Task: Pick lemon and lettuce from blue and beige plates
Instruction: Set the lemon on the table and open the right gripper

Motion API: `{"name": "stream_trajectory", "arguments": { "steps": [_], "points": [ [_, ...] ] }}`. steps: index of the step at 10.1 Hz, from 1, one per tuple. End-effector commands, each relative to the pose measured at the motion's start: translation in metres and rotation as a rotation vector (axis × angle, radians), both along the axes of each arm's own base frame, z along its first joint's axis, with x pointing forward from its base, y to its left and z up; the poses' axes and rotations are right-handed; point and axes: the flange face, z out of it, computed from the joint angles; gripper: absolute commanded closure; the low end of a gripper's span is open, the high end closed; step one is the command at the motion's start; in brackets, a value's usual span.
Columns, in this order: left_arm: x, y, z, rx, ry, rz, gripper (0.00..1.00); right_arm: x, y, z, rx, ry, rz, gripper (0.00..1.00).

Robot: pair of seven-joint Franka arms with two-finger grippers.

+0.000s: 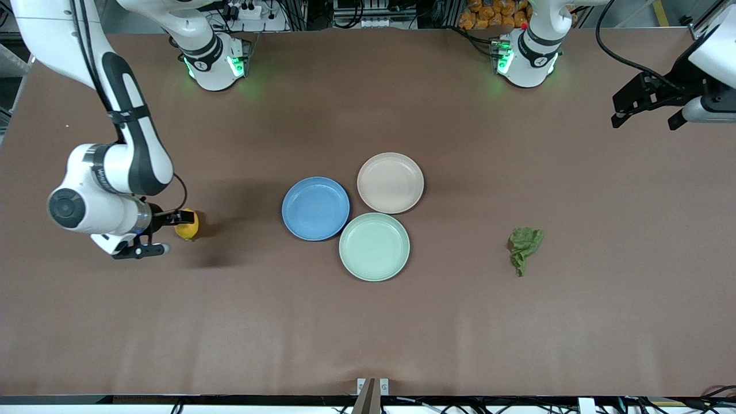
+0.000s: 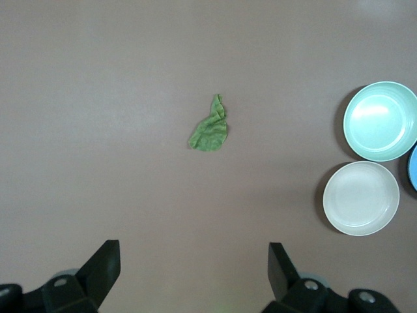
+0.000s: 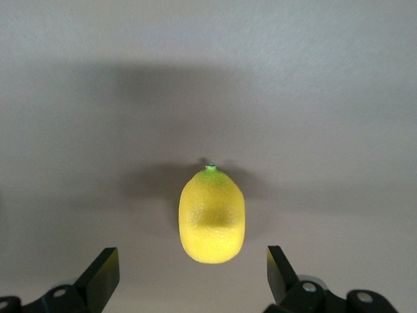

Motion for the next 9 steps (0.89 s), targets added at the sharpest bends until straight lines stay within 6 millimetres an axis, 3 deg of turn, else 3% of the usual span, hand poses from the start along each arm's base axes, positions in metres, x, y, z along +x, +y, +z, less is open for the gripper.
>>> {"name": "stream_trajectory", "arguments": {
  "steps": [1,4,6,7,9],
  "points": [
    [-0.001,0.005,0.010,0.021,-0.007,-0.005,0.00,0.021,-0.011,0.041,0.022,-0.018,0.019,0.00],
    [-0.001,0.004,0.010,0.021,-0.007,-0.005,0.00,0.029,-0.013,0.113,0.036,-0.019,0.058,0.00],
    [-0.001,0.004,0.010,0.018,-0.007,-0.009,0.00,0.021,-0.018,0.161,0.039,-0.092,0.049,0.00],
    [-0.001,0.004,0.010,0.018,-0.007,-0.009,0.00,0.016,-0.027,0.178,0.039,-0.114,0.040,0.00],
    [-0.001,0.003,0.009,0.015,-0.005,-0.009,0.00,-0.003,-0.024,0.212,0.035,-0.100,0.049,0.00]
  ]
}}
